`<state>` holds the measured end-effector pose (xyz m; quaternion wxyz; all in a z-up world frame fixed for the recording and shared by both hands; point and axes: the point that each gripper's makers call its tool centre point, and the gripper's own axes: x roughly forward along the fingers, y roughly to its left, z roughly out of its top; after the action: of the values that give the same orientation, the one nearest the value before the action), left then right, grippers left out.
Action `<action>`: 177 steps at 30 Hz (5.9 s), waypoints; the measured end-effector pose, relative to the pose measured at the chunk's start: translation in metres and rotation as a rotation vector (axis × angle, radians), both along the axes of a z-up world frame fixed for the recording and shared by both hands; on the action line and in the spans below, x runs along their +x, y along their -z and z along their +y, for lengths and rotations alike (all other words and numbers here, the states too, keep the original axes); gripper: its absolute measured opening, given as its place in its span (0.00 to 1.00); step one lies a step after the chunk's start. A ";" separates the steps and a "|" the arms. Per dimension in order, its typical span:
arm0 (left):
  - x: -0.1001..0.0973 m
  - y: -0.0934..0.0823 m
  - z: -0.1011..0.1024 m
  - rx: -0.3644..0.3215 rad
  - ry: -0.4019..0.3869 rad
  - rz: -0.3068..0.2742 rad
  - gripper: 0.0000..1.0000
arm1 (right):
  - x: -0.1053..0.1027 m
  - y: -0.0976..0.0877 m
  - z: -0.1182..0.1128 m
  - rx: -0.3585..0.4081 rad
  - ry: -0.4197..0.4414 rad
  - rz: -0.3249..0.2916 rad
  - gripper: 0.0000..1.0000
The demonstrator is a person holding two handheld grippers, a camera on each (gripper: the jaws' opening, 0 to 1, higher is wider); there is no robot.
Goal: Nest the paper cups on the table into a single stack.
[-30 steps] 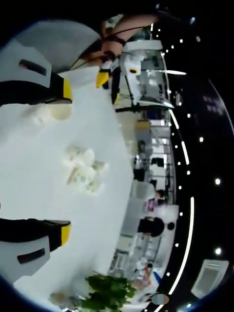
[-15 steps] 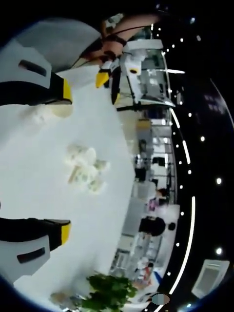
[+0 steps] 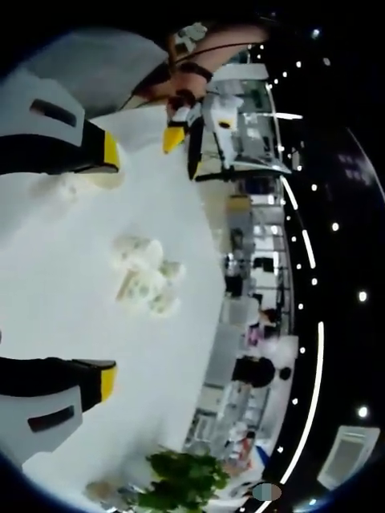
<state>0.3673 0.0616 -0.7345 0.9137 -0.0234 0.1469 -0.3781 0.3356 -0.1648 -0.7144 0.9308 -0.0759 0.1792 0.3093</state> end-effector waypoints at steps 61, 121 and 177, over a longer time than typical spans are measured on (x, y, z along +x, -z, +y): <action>0.050 0.035 -0.097 0.048 0.200 0.020 0.79 | 0.003 0.024 -0.016 0.051 0.035 0.038 0.91; 0.073 0.056 -0.127 0.104 0.294 0.029 0.42 | 0.001 0.033 -0.038 0.060 0.081 0.064 0.88; 0.041 -0.010 -0.123 0.046 0.312 -0.016 0.36 | -0.020 0.001 -0.020 0.097 0.076 0.010 0.87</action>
<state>0.4078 -0.0618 -0.7242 0.8452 0.0235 0.1501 -0.5124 0.3155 -0.1847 -0.7150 0.9436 -0.0223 0.1716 0.2823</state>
